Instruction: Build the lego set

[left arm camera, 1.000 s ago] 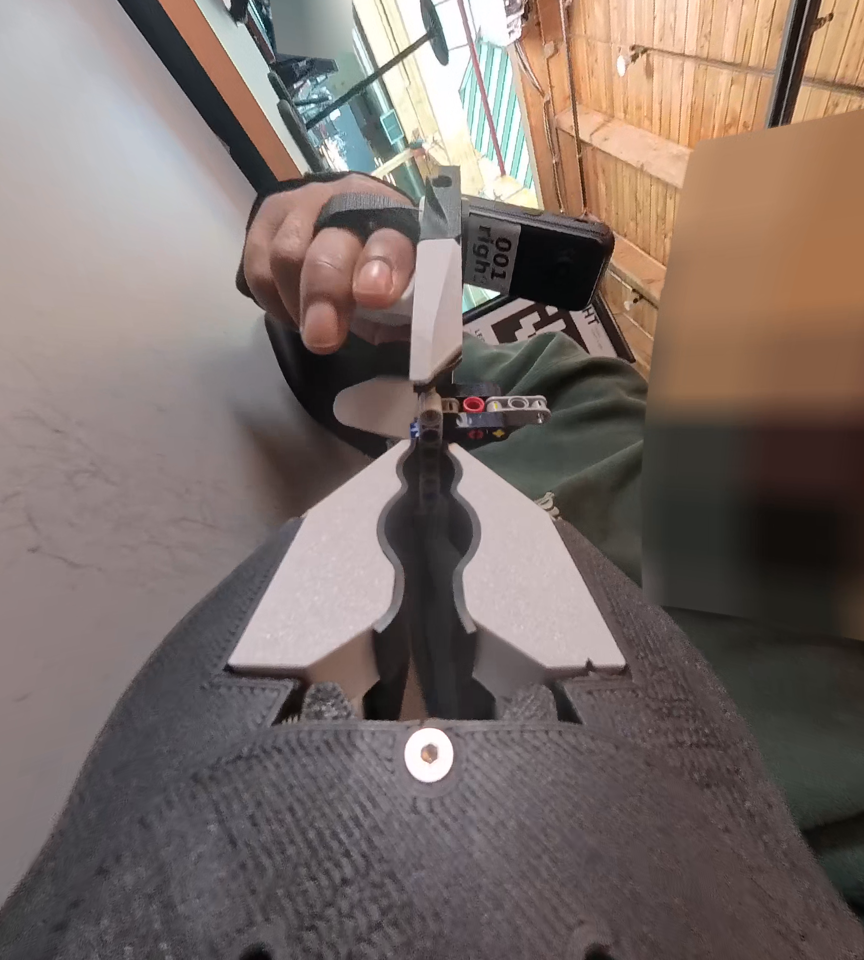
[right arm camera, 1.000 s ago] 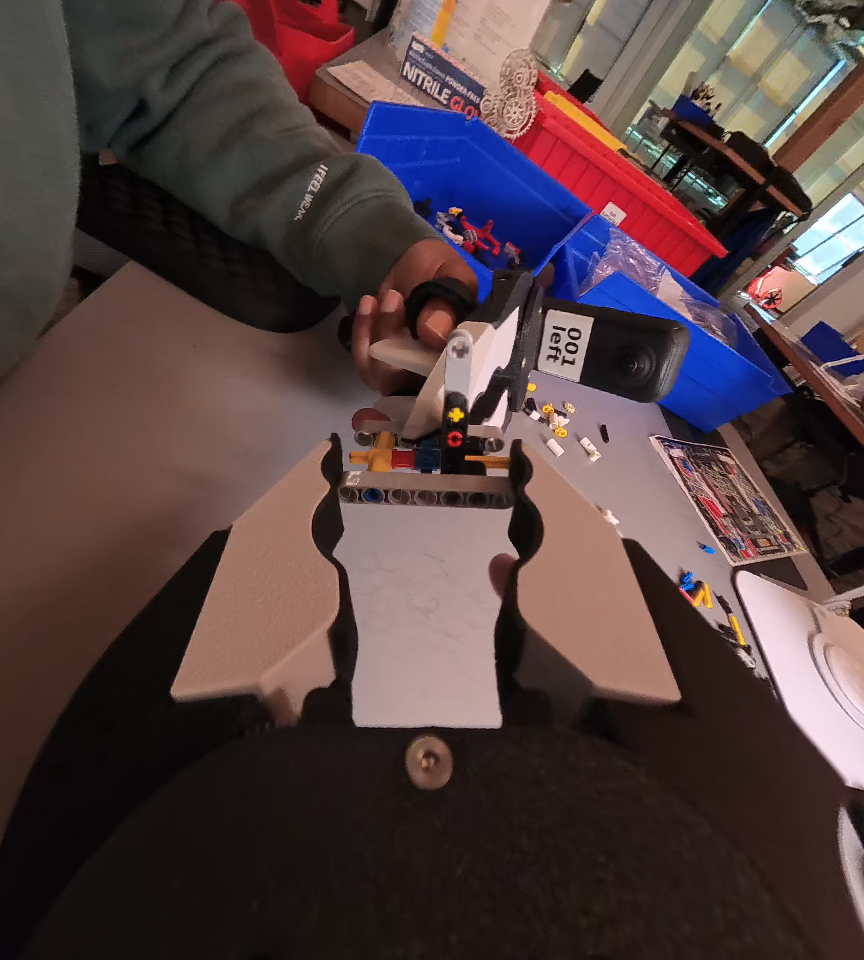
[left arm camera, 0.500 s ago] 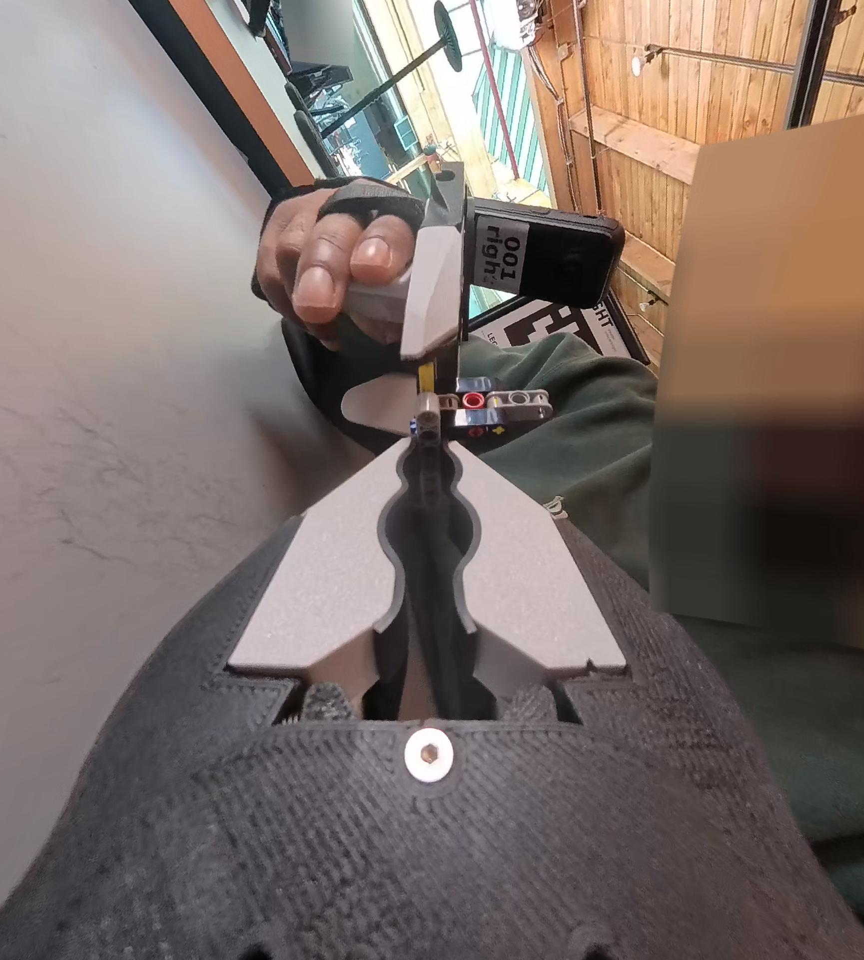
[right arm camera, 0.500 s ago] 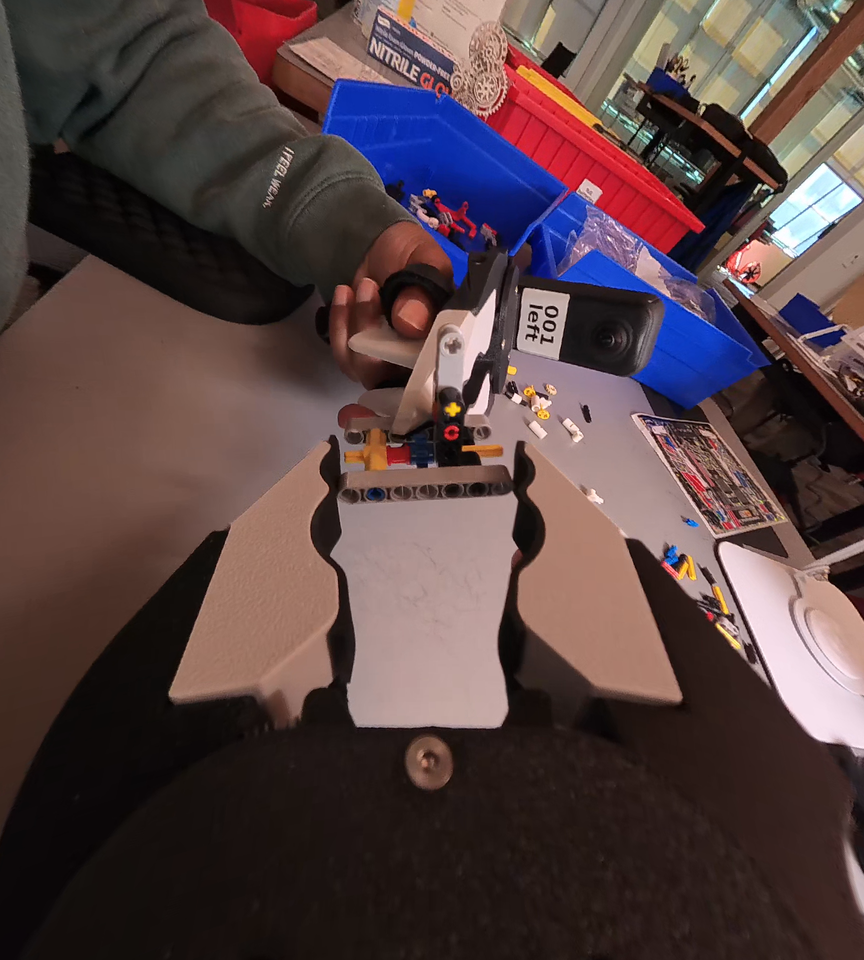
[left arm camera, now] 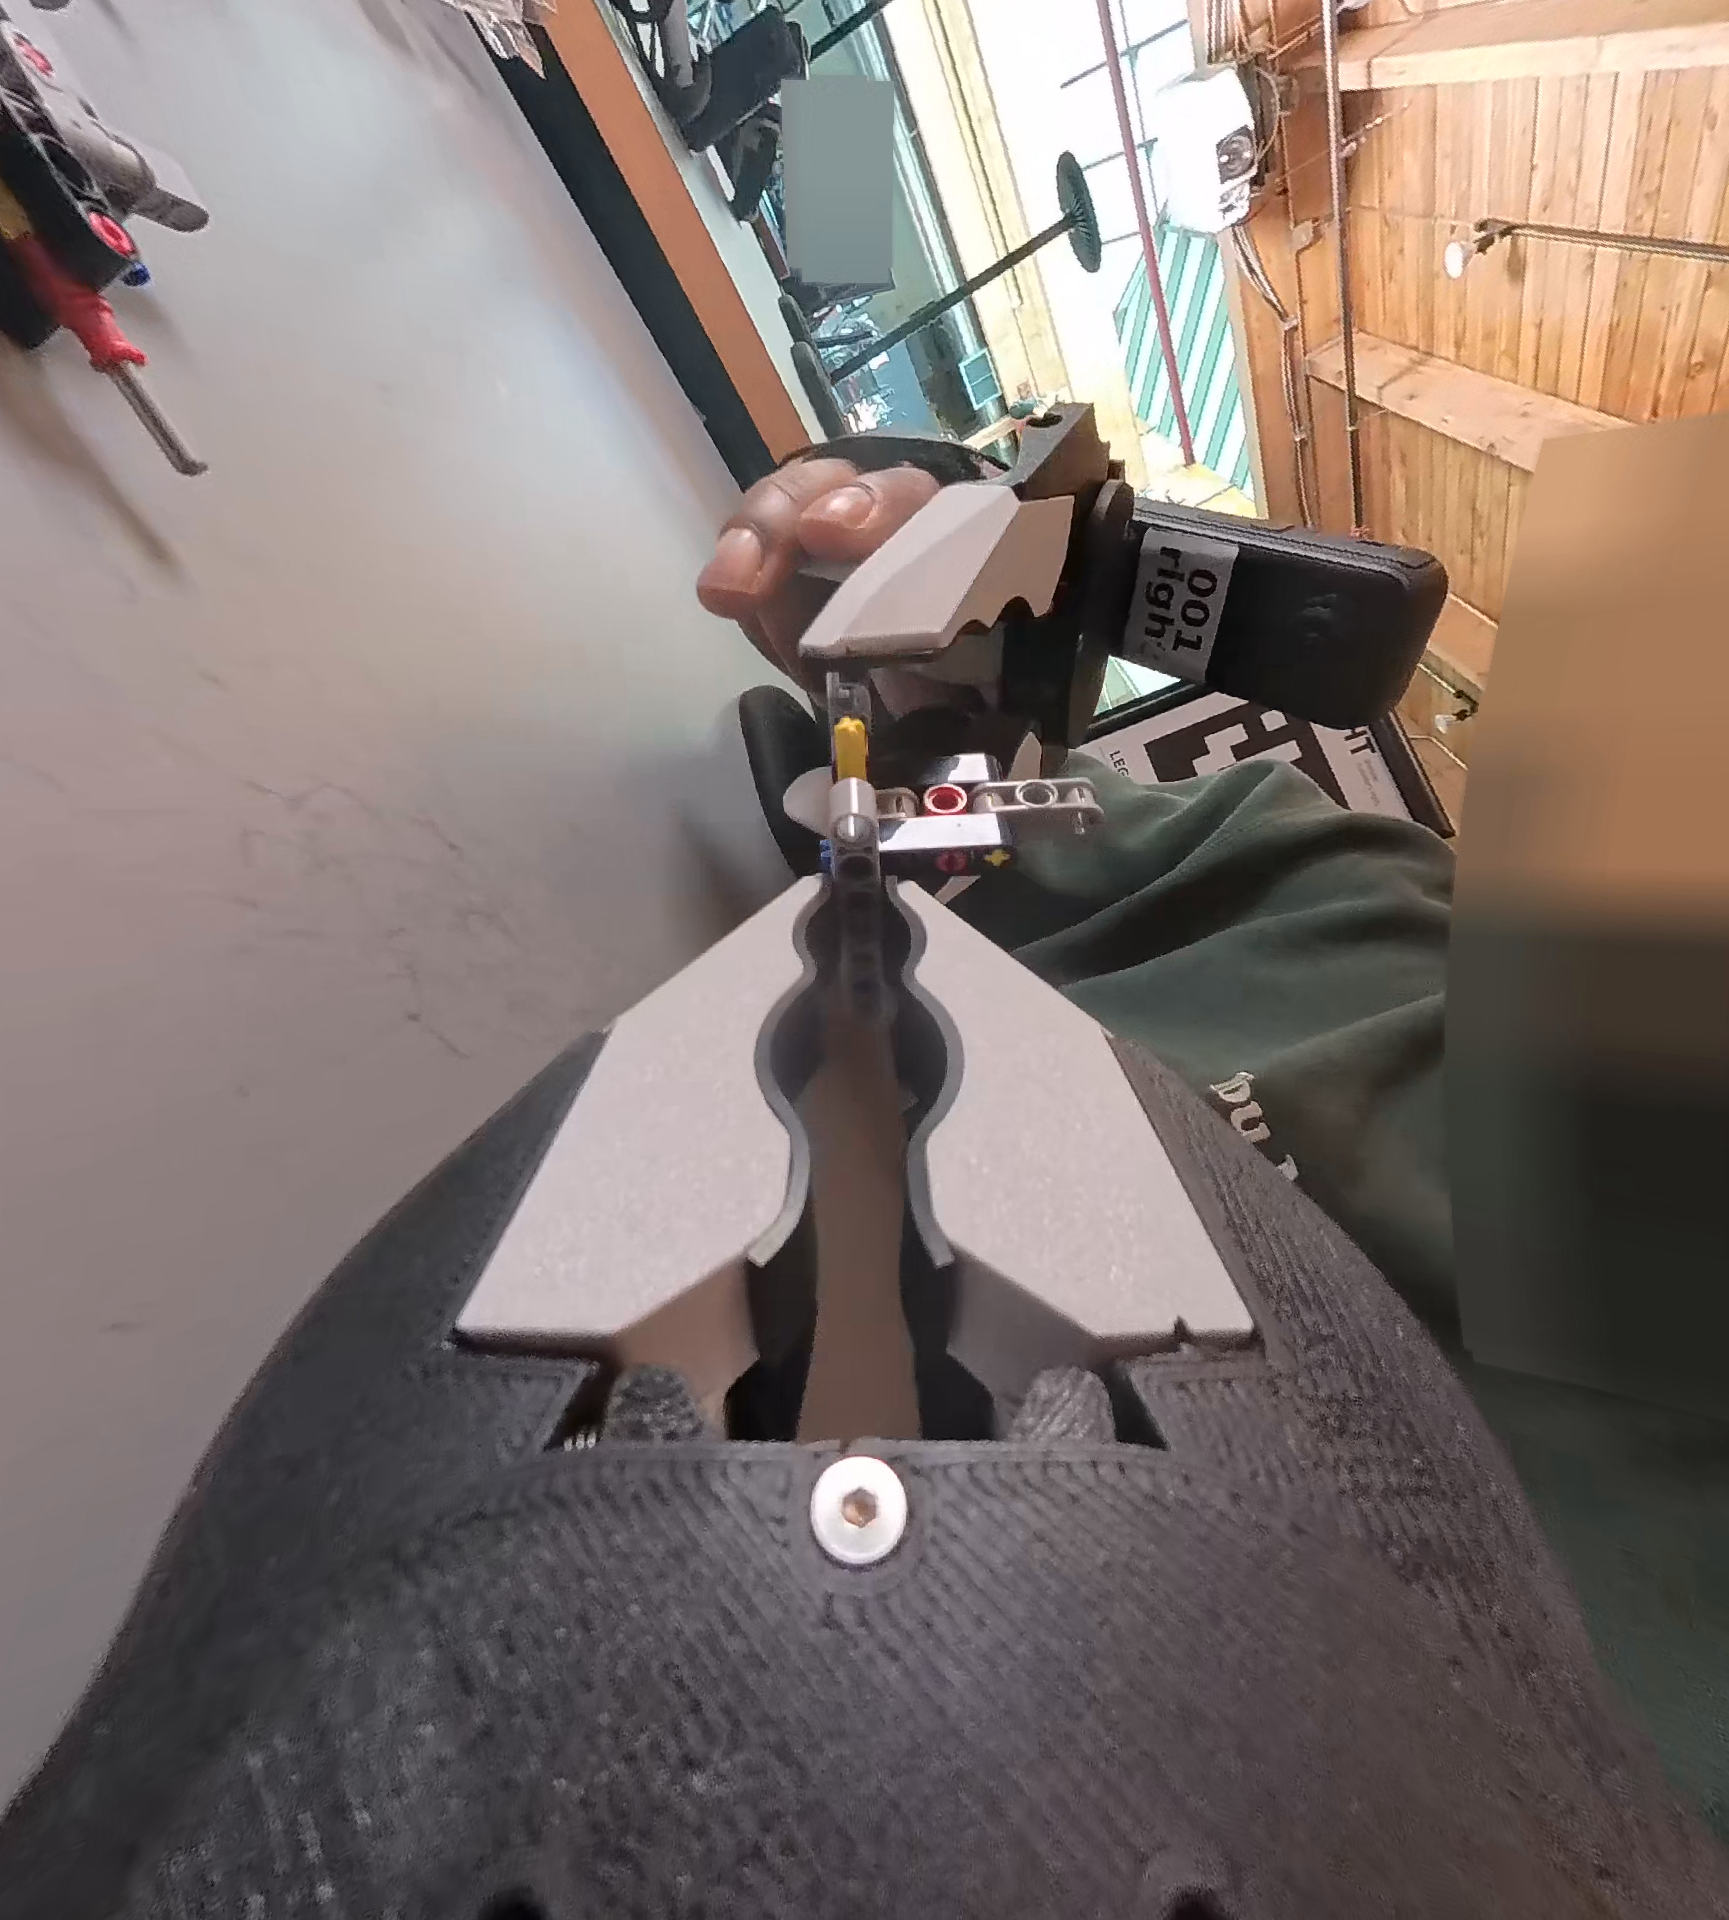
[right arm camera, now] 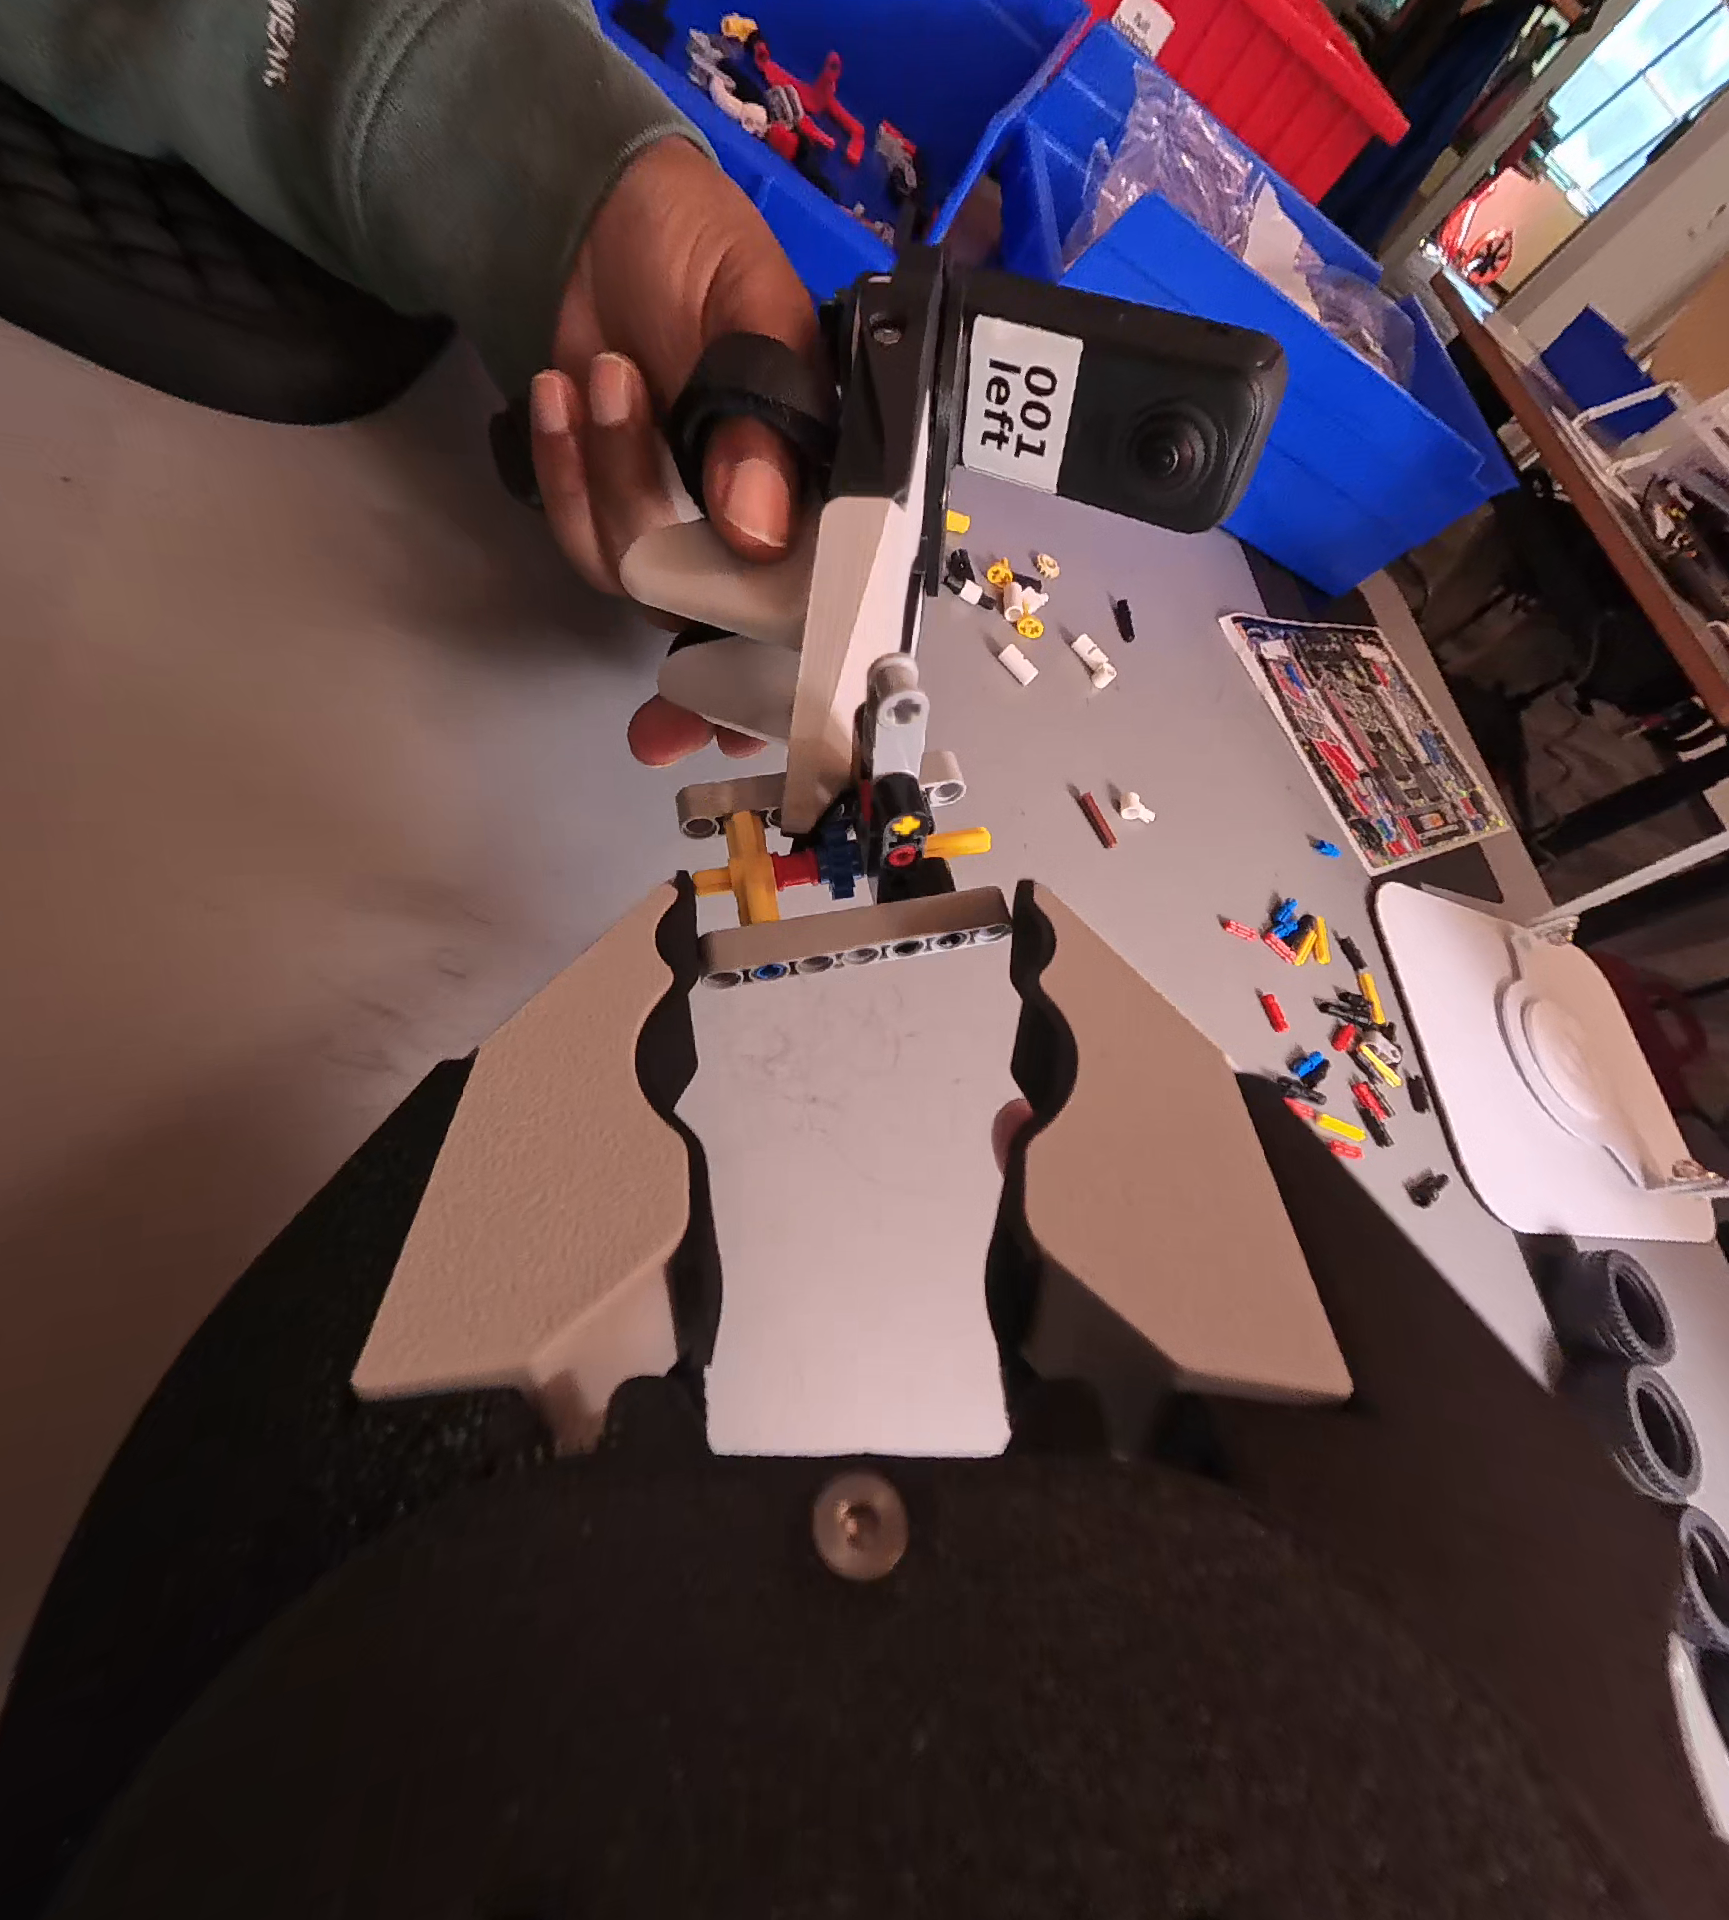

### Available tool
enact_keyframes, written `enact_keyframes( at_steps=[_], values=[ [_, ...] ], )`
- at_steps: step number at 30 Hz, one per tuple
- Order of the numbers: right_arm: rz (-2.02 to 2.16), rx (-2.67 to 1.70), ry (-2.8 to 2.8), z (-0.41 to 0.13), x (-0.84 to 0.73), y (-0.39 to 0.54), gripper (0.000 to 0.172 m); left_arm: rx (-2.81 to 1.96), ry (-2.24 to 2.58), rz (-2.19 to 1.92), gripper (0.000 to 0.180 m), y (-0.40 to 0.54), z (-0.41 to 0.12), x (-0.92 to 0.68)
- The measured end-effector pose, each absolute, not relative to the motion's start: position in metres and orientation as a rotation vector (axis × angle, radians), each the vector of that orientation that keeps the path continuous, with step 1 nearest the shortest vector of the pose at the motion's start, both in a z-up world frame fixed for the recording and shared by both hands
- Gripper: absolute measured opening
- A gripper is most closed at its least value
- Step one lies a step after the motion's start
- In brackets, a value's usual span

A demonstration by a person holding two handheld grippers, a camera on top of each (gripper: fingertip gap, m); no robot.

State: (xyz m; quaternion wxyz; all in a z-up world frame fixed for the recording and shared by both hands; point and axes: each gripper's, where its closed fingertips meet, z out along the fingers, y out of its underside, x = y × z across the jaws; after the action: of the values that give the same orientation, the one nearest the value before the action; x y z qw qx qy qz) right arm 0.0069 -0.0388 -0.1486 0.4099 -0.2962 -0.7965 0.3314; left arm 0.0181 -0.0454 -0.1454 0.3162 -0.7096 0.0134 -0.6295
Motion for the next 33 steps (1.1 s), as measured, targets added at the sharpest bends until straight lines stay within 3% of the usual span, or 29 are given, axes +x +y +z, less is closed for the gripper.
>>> enact_keyframes(
  at_steps=[17, 33],
  values=[
    [0.841, -0.869, -1.945, -0.147, -0.002, -0.03, 0.058, -1.823, -0.034, -1.625, 0.006, -0.037, -0.143, 0.008],
    [0.923, -0.673, -1.991, -0.148, 0.011, -0.035, 0.059, -1.802, 0.168, -1.465, 0.013, -0.041, -0.137, 0.01]
  ],
)
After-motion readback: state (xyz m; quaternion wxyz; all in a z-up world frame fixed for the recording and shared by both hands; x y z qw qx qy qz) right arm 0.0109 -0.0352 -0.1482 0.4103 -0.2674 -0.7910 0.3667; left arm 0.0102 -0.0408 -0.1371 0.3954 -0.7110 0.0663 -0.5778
